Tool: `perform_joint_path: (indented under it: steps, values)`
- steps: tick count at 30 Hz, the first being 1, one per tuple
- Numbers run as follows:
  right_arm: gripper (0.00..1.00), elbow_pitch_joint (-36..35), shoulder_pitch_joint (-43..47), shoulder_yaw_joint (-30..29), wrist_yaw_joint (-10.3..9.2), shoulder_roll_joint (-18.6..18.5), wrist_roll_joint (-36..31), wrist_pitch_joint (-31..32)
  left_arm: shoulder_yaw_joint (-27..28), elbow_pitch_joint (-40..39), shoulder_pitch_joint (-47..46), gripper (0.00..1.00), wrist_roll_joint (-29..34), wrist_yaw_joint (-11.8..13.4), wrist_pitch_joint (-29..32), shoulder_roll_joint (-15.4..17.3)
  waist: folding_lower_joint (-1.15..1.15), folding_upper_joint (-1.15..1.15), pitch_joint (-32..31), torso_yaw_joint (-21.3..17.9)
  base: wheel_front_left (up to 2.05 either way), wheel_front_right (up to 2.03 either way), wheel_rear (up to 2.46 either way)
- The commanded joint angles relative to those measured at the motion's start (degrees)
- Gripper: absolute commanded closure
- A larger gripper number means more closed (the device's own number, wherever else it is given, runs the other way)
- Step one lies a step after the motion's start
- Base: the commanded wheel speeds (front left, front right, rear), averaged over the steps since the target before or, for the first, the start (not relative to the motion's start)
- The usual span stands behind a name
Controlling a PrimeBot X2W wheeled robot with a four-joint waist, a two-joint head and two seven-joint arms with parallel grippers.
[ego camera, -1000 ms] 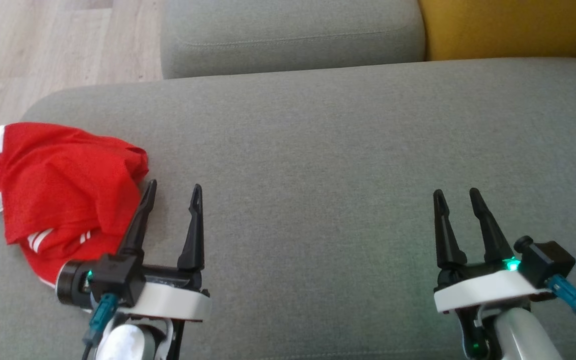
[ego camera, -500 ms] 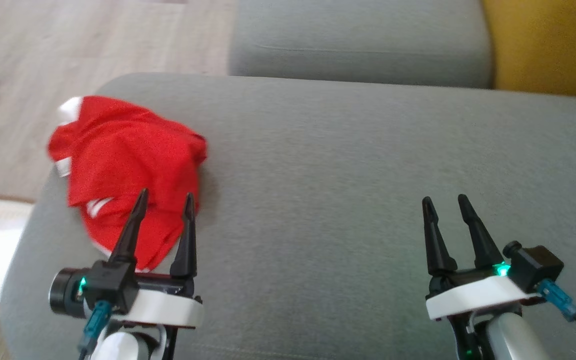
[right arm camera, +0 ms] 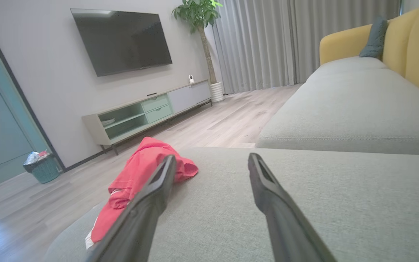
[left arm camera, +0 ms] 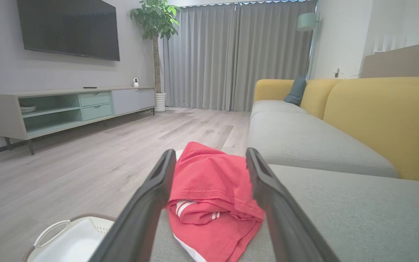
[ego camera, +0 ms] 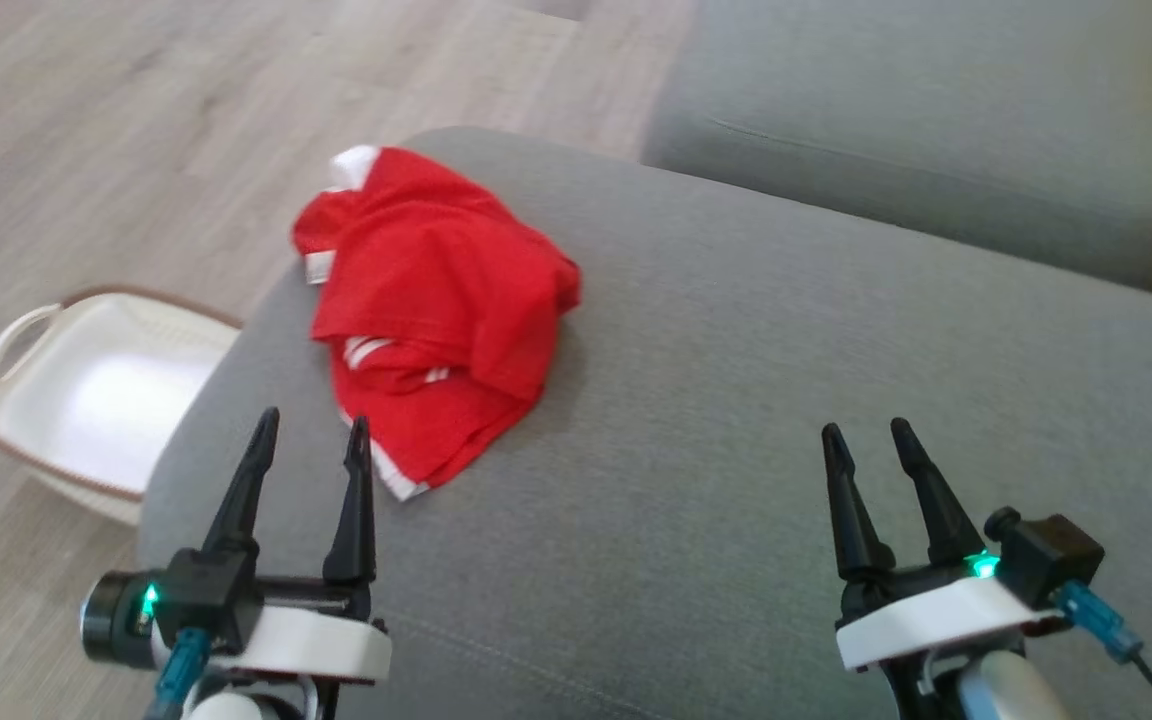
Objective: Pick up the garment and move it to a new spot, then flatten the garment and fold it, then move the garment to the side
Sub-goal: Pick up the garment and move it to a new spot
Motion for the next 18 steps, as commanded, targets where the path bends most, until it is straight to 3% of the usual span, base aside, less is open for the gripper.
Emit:
perform_joint_path:
  steps: [1, 10, 18]
  values:
    - [0.0, -1.7, -1.6, 1.5, -0.04, -0.4, 0.3, -0.6, 2.2, -2.1, -1.9, 0.0, 0.8, -0.2, -0.4, -0.1, 0.0, 0.0, -0.5, 2.4, 0.0, 0.0, 0.0]
    - [0.0, -1.5, -1.5, 2.3, -0.04, -0.4, 1.0, -0.6, 3.1, -2.3, -1.2, 0.0, 1.0, -0.6, -0.4, -0.1, 0.0, 0.0, -0.8, 3.7, 0.0, 0.0, 0.0]
    - [0.0, -1.4, -1.9, 2.1, -0.04, -0.4, 0.5, -0.6, 5.6, -2.3, -2.1, 0.0, 0.3, -1.0, -0.4, 0.7, 0.0, 0.0, 0.5, 0.6, 0.0, 0.0, 0.0]
